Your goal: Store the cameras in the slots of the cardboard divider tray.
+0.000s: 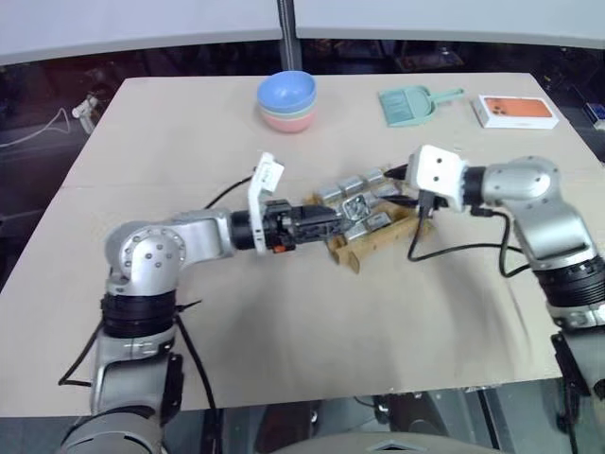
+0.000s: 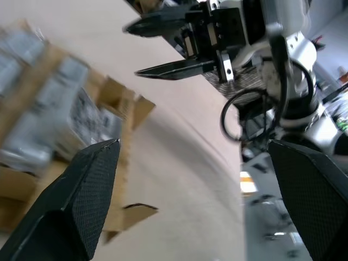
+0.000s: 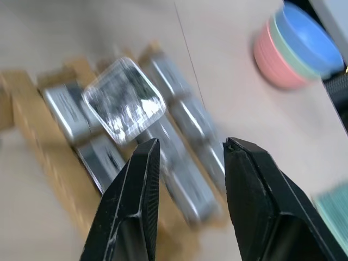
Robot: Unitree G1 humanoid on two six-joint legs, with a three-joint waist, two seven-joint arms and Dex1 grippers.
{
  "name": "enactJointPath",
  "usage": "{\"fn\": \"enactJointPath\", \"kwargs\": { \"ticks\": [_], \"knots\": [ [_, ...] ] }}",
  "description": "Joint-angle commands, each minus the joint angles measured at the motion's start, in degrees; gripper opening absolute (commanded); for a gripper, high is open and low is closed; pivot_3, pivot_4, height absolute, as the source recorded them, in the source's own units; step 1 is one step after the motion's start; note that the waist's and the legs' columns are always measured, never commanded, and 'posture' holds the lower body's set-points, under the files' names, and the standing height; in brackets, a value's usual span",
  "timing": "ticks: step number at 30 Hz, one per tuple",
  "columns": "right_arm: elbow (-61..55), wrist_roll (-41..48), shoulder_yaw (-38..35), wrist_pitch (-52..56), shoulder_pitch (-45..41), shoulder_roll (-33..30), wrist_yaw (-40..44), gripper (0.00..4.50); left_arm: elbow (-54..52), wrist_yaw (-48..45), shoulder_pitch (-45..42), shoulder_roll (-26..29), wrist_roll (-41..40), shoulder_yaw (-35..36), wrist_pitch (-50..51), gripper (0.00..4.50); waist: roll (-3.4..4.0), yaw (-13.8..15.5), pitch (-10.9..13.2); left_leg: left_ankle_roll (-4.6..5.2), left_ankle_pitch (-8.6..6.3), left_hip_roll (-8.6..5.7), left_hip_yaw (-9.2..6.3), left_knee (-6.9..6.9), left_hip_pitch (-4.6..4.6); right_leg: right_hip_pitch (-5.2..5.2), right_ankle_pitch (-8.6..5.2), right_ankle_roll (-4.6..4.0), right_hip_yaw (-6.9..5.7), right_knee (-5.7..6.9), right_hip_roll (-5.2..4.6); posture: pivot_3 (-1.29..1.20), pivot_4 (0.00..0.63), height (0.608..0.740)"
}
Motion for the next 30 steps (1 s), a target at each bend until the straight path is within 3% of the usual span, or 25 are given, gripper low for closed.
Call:
{"fn": "enactJointPath", "kwargs": {
  "ticks": [1, 5, 7, 10, 13, 14, 18, 21, 30],
  "knots": [
    [-3.06, -0.23, -0.23, 0.47, 1.74, -1.44, -0.11, 1.80, 0.69, 2.62, -0.36, -0.14, 2.89, 0.38, -1.05, 4.50, 0.00, 0.02, 0.00, 0.00, 0.00, -0.03, 0.00, 0.00, 0.00, 0.00, 0.00, 0.00, 0.00, 0.00, 0.00, 0.00, 0.150, 0.740],
    [-3.75, 1.20, -0.94, 2.87, 2.77, -1.53, 0.14, 1.80, 2.11, 0.70, -1.82, 0.82, 1.92, 3.03, -1.53, 4.50, 0.00, 0.02, 0.00, -0.01, 0.00, -0.04, 0.00, 0.00, 0.01, 0.01, 0.00, -0.01, -0.01, -0.01, 0.00, 0.00, 0.150, 0.740],
    [-3.34, 3.27, -1.78, 8.10, 1.68, -0.29, -0.09, 1.80, -0.77, -6.39, -0.71, 4.46, 1.11, 3.52, -3.59, 4.50, 0.00, -0.14, 0.00, -0.01, 0.01, -0.03, 0.00, 0.00, 0.01, 0.00, 0.00, -0.01, -0.01, -0.02, 0.01, 0.00, 0.150, 0.740],
    [-2.85, 5.85, -1.30, 11.84, 1.01, -0.18, 2.08, 2.60, -4.23, -16.07, 1.55, 10.62, 1.80, 3.13, -6.92, 4.50, 0.01, -0.31, 0.00, -0.03, 0.01, -0.01, 0.03, -0.04, 0.02, -0.02, -0.01, -0.03, 0.00, -0.02, 0.04, 0.00, 0.150, 0.740],
    [-2.33, 9.07, -1.69, 19.13, 0.03, 1.06, 2.22, 4.14, -6.05, -24.74, 4.14, 18.51, 6.21, 1.66, -12.37, 4.50, 0.02, -0.19, 0.01, -0.03, 0.01, 0.01, 0.03, -0.10, 0.02, -0.02, -0.01, -0.04, -0.02, -0.11, 0.05, 0.00, 0.150, 0.740],
    [-1.36, 8.96, -1.09, 18.95, -0.88, 0.97, 2.85, 4.39, -6.20, -28.18, 5.08, 21.46, 7.67, 1.74, -14.59, 4.50, 0.02, -0.16, 0.01, -0.03, 0.01, 0.00, 0.05, -0.12, 0.02, -0.02, -0.02, -0.04, -0.02, -0.15, 0.04, 0.00, 0.150, 0.740],
    [8.77, 2.47, 5.25, 9.72, -10.14, 0.51, 6.53, 4.39, -5.21, -36.69, 6.57, 31.54, 13.58, 2.27, -21.18, 4.50, 0.01, -0.27, 0.07, 0.08, -0.05, -0.02, 0.17, -0.10, -0.03, -0.02, -0.15, -0.25, 0.00, -0.28, 0.04, 0.00, 0.150, 0.740],
    [17.40, 0.08, 9.83, 4.72, -18.23, 2.54, 11.98, 4.39, -5.31, -39.70, 6.99, 35.64, 14.55, 3.91, -23.08, 4.50, 0.01, -0.34, 0.06, 0.12, -0.07, 0.01, 0.19, -0.12, 0.01, -0.03, -0.16, -0.24, 0.00, -0.27, 0.04, 0.00, 0.150, 0.740],
    [52.14, -10.64, 21.16, -18.75, -38.32, 13.64, 26.09, 4.39, -9.91, -39.16, 15.31, 38.61, 13.12, 13.71, -22.38, 4.50, 0.03, -1.15, 0.09, -0.03, 0.01, 0.05, 0.29, -0.22, -0.30, -0.38, -0.02, -0.02, 0.03, -0.29, 0.07, 0.00, 0.150, 0.740]
  ]
}}
